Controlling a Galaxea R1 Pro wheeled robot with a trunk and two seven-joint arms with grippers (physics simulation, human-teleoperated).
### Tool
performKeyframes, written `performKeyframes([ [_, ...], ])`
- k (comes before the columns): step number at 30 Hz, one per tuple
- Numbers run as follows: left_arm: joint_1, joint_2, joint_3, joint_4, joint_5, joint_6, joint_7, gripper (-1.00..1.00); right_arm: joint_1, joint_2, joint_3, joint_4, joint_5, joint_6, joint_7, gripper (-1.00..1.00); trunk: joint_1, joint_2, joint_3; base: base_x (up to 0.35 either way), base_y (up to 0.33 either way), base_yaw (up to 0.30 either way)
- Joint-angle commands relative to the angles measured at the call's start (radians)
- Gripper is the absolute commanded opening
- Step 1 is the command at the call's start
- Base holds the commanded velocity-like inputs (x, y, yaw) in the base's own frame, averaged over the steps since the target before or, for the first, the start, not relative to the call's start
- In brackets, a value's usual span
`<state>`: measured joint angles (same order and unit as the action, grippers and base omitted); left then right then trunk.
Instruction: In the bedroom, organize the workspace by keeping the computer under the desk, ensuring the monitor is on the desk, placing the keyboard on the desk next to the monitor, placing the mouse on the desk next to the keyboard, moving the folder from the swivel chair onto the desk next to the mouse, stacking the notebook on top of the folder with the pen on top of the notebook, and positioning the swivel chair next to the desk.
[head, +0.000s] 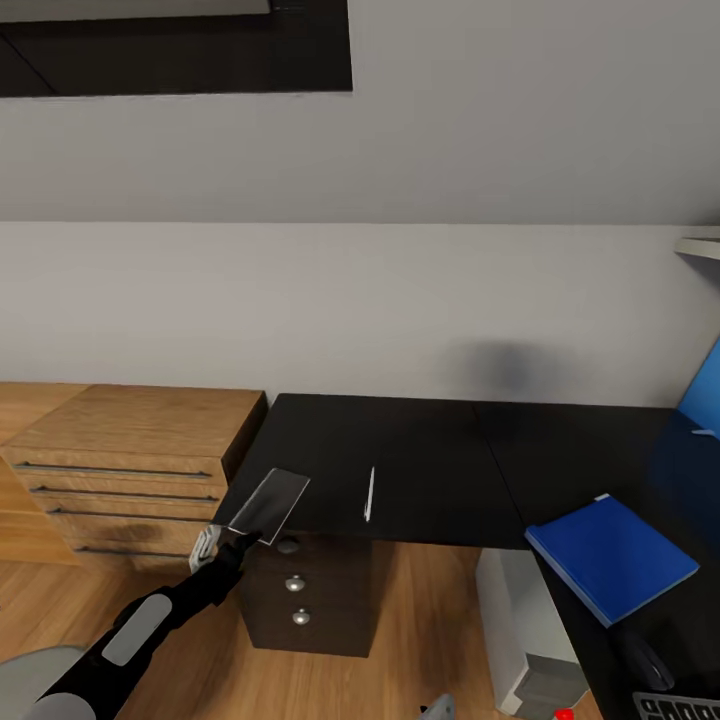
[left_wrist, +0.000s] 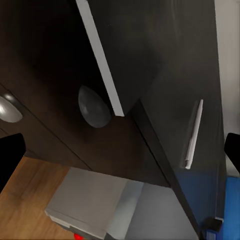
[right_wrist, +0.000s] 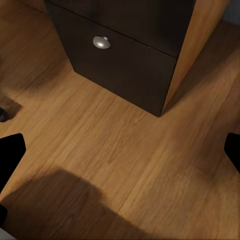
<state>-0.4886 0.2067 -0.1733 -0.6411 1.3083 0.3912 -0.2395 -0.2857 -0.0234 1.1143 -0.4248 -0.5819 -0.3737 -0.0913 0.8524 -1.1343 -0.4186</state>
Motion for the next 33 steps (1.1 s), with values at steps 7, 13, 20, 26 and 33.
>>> performKeyframes([
  [7,-0.001,0.002,-0.003,0.001,0.006,0.001,-0.006,1.00,-0.001,0.000,0.010,-0.002,-0.006,-0.002,-0.009,1.00,0.000,-0.001,-0.001,0.153,-0.004,0.000],
  [13,-0.001,0.002,-0.004,0.001,0.005,0.001,-0.004,1.00,-0.001,0.000,0.010,-0.002,-0.006,-0.002,-0.009,1.00,0.000,-0.001,-0.001,0.071,0.000,0.000],
  [20,-0.001,0.002,-0.006,-0.001,0.003,0.003,0.002,1.00,-0.001,0.000,0.011,-0.001,-0.006,-0.002,-0.008,1.00,0.004,-0.008,-0.004,0.008,0.000,0.000],
  [26,-0.001,0.003,-0.001,0.001,0.003,0.004,0.005,1.00,-0.001,0.000,0.011,0.000,-0.006,-0.002,-0.008,1.00,0.027,-0.050,-0.023,0.000,0.000,0.000],
  [33,-0.001,0.003,-0.001,0.001,0.002,0.004,0.002,1.00,-0.001,0.000,0.011,0.000,-0.006,-0.002,-0.008,1.00,0.054,-0.099,-0.045,0.000,0.000,0.000],
])
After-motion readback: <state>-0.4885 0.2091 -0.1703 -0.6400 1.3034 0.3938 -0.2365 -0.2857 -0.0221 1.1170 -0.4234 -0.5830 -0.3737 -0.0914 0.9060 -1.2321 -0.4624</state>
